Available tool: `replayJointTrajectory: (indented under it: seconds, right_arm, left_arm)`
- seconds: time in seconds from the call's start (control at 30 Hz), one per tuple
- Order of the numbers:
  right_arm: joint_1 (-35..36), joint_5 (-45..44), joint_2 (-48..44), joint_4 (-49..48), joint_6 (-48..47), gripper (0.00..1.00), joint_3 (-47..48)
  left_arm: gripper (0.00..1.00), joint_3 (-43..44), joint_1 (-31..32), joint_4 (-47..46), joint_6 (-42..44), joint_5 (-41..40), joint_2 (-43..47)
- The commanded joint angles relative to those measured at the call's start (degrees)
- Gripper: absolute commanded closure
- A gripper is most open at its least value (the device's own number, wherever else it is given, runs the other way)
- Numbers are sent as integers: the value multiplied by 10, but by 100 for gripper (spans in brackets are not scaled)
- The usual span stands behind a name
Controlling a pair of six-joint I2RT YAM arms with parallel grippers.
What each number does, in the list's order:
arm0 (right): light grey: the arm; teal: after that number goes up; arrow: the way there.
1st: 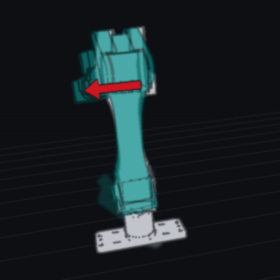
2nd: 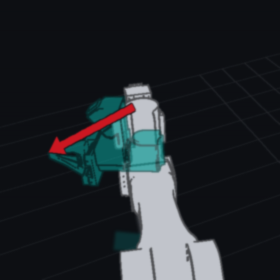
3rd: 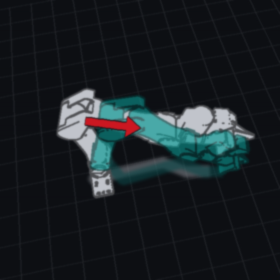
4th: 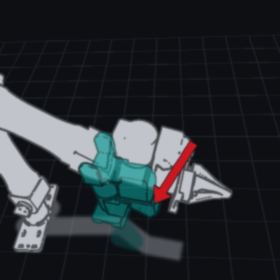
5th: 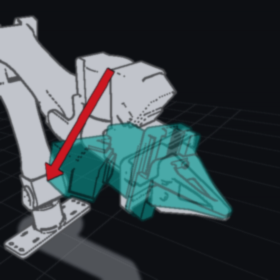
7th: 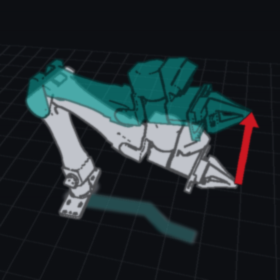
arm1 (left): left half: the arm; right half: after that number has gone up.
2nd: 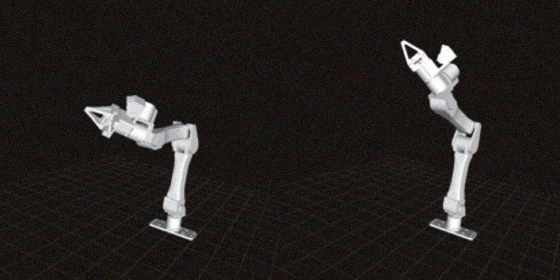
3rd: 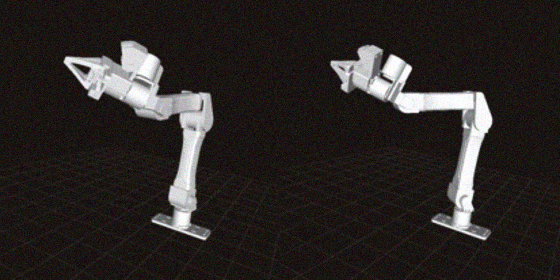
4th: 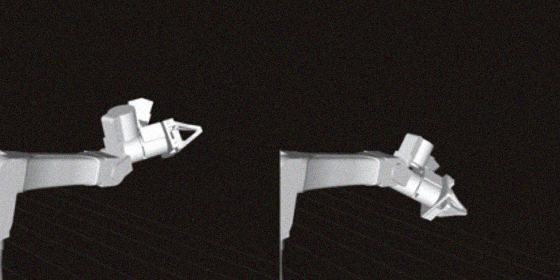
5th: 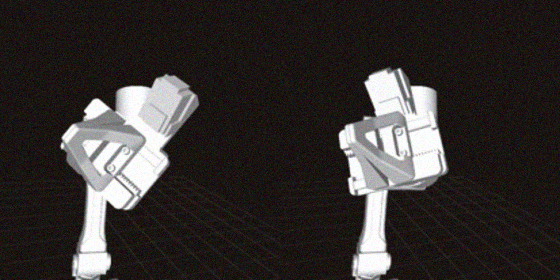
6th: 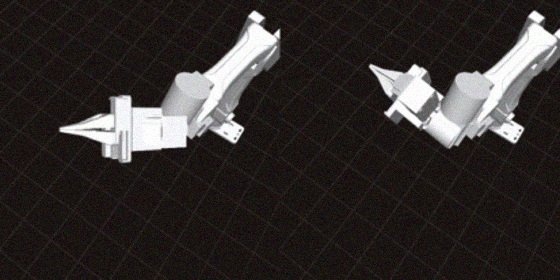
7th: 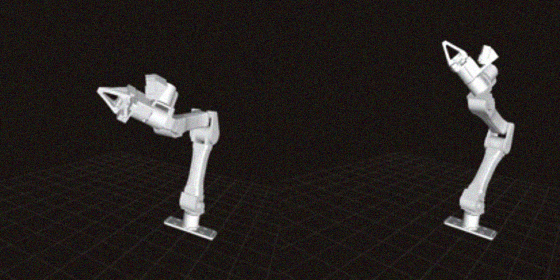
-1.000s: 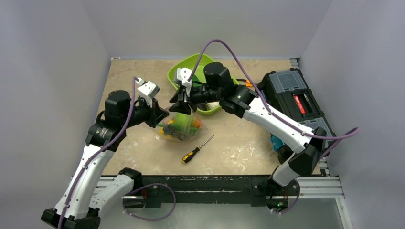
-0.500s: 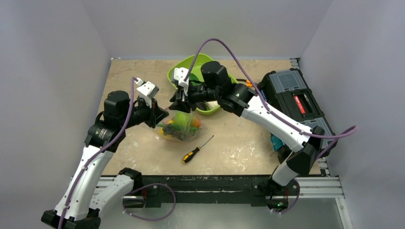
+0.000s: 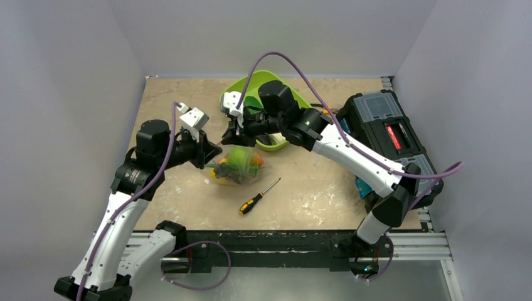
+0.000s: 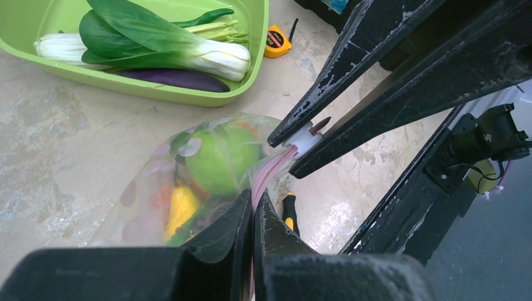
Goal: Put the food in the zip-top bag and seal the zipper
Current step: Zip the zipper food storage bag at the center of the board.
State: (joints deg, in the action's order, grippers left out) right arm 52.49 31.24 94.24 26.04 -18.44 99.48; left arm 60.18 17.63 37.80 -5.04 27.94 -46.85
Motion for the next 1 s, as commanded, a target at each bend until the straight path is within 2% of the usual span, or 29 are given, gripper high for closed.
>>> replayJointTrajectory:
  seconds: [0.0,0.3,0.47,0.7,0.97]
  right_arm:
    - [2,50,2,32,-34,100,43]
    - [4,116,66,142,-74,100,135]
    - [12,130,95,186,-93,100,171]
    - [14,158,101,200,-107,100,176]
    - [13,166,65,175,-103,100,126]
  left_arm:
    - [100,0,-5,-29,13,28,16]
    - [100,-13,-5,-44,31,81,32]
    - [100,-15,-5,-46,31,80,34]
    - [100,-19,-5,-51,28,33,45]
    - [100,-20,-7,-50,26,4,46]
